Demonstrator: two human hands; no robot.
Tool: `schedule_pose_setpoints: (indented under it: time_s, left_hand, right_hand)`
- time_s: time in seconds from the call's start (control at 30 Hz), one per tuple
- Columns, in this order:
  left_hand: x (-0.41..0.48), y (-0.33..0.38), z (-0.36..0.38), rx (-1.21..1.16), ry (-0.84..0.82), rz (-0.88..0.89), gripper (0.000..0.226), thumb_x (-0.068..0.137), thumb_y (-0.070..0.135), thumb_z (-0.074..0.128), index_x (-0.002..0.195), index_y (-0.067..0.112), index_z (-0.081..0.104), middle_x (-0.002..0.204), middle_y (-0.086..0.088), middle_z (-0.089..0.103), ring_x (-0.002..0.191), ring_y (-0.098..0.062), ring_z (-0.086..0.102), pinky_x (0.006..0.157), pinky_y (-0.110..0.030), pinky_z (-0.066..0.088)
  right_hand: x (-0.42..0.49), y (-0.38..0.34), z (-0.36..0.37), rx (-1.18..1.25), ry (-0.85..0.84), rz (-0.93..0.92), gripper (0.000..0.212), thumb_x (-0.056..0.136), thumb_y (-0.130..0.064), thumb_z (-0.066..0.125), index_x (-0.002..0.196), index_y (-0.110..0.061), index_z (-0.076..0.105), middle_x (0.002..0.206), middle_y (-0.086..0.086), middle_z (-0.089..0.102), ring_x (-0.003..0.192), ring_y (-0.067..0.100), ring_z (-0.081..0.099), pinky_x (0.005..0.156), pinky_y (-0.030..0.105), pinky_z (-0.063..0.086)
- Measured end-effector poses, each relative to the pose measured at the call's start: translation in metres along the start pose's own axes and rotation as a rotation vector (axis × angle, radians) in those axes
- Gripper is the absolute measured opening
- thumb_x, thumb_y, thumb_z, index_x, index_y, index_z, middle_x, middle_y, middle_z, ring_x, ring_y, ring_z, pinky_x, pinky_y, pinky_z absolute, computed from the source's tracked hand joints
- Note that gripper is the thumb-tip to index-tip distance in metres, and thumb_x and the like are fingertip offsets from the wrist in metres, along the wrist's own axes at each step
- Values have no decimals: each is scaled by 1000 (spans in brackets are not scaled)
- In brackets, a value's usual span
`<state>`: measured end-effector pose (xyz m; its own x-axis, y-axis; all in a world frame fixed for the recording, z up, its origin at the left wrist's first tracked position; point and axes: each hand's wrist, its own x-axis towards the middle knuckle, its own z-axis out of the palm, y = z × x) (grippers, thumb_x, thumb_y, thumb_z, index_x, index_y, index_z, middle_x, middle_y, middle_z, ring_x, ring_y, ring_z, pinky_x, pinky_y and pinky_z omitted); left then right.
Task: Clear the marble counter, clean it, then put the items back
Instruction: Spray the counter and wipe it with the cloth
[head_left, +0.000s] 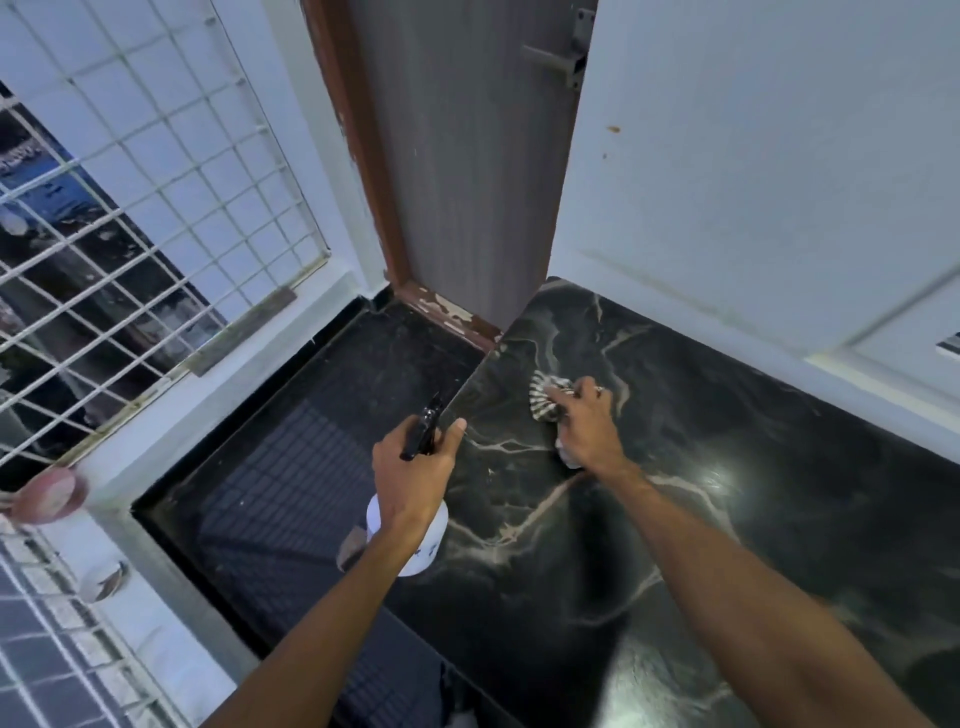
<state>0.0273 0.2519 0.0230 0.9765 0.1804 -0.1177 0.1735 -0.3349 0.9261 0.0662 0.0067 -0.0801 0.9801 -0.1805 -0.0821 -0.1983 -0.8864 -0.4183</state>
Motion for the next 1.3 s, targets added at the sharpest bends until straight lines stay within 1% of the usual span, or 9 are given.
schedule_pose_setpoints:
  time_s: [0.23,0.3,0.4,0.47,0.57,0.73,0.93,1.1,1.3]
  left_hand:
    - [-93,-5,-1,-13,108,-45,32,87,30,83,71,10,64,64,-7,67,60,-15,64,63,-28,54]
    - [-117,-7,-7,-7,143,-36,26,88,29,82,73,15,67,65,1,69,63,-11,67,65,-27,53]
    - [-147,-15,-20,10,178,-10,22,90,24,81,72,20,69,65,4,69,61,-7,64,66,-28,52]
    - [-163,-22,-25,15,211,-28,27,88,24,83,69,24,64,62,3,63,60,-6,59,67,-28,49]
    - [-179,-34,-34,9,229,-89,39,88,27,83,60,20,56,49,11,53,49,-5,49,59,-27,42]
    - [-180,-60,-53,-11,228,-125,41,88,30,83,63,11,57,53,-8,54,52,-15,48,57,-35,45]
    - [-162,-90,-89,-14,238,-118,45,89,24,83,61,5,52,47,8,46,48,-6,41,51,-18,38]
    - [-149,-101,-103,39,215,-135,49,90,16,80,56,28,46,47,18,53,48,-4,49,51,-13,37]
    - [-158,-97,-81,36,107,-110,48,88,30,82,55,21,48,49,4,49,49,-8,46,55,-22,40]
  right_hand:
    - [-148,-103,45,185,-390,-496,79,91,-12,58,151,-46,20,159,-3,21,132,40,32,98,54,48]
    - [-172,-101,51,246,-470,-553,71,93,-14,57,151,-43,29,161,0,24,133,39,36,104,51,42]
    - [-175,-66,34,306,-347,-435,50,90,-2,55,132,-26,62,127,11,47,119,33,44,98,40,42]
    - [-165,-34,16,237,-142,-298,56,84,0,54,130,-31,61,118,4,41,113,27,41,92,38,47]
    - [-161,-24,6,98,-75,-83,58,82,1,53,131,-29,57,126,6,36,118,34,38,86,45,53]
    - [-193,-66,43,24,-248,-465,61,86,1,53,135,-34,55,128,3,37,116,28,36,81,43,54]
    - [-151,-129,62,69,-90,-152,60,85,2,54,136,-29,54,130,8,37,118,34,36,87,48,55]
    - [-188,-166,87,22,-323,-592,66,82,1,57,136,-36,53,138,7,38,121,34,37,76,48,57]
    - [-213,-102,53,67,-85,-149,61,82,0,55,135,-32,56,130,4,37,117,27,37,78,44,58]
